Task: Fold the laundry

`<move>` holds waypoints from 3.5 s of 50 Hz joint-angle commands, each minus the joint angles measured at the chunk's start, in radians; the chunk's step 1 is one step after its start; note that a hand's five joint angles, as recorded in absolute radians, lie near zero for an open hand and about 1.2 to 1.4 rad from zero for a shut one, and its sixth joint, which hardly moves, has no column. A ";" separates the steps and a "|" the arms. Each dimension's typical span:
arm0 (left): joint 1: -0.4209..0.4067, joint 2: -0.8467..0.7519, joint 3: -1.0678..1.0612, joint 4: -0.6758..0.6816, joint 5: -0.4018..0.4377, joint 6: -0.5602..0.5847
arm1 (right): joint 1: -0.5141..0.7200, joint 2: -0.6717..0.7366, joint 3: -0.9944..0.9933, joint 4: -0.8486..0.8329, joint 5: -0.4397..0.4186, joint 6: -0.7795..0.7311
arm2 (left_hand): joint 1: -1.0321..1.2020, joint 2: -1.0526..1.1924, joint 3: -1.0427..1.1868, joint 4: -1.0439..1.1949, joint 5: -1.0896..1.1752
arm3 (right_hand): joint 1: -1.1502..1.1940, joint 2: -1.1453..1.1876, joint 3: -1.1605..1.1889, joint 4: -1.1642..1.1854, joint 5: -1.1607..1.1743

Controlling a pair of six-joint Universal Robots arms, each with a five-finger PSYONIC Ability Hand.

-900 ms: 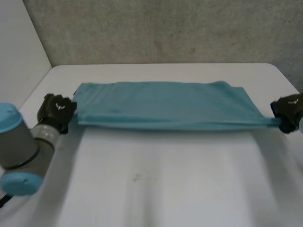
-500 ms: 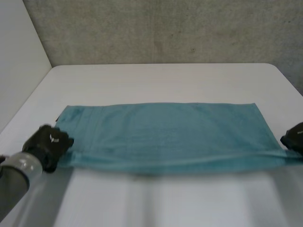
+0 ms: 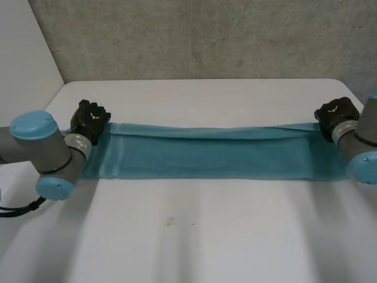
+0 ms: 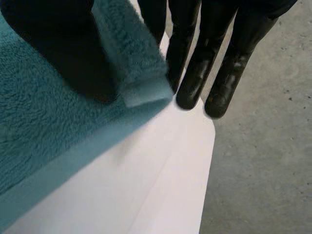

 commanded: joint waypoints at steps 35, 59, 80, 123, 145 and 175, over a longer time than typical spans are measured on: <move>-0.052 0.569 -0.584 0.156 -0.010 -0.365 | -0.170 -0.460 0.425 0.172 -0.263 0.314 | -0.791 -0.858 -0.850 -0.873 -0.821 | -0.559 -0.708 -0.712 -0.730 -0.733; -0.044 0.564 -0.623 0.119 -0.015 -0.500 | -0.246 -0.169 0.418 -0.062 -0.363 0.299 | -0.779 -0.846 -0.838 -0.861 -0.809 | -0.036 -0.186 -0.189 -0.208 -0.211; -0.044 0.574 -0.624 0.110 -0.050 -0.500 | -0.452 -0.183 0.221 -0.155 -0.029 0.029 | -0.782 -0.849 -0.841 -0.864 -0.812 | 0.527 0.377 0.374 0.355 0.353; -0.104 0.592 -0.595 0.121 -0.066 -0.510 | 0.565 -0.192 0.187 -0.219 -0.070 0.280 | -0.782 -0.849 -0.841 -0.864 -0.812 | -0.695 -0.845 -0.848 -0.867 -0.869; -0.394 0.255 -0.236 -0.044 -0.076 -0.543 | 0.102 -0.339 0.597 -0.099 -0.164 0.515 | -0.776 -0.843 -0.836 -0.859 -0.806 | -0.171 -0.321 -0.324 -0.343 -0.345; -0.205 0.557 -0.414 -0.168 -0.181 -0.703 | 0.746 0.017 0.016 -0.124 -0.032 0.384 | -0.785 -0.852 -0.844 -0.867 -0.815 | -0.549 -0.699 -0.702 -0.721 -0.723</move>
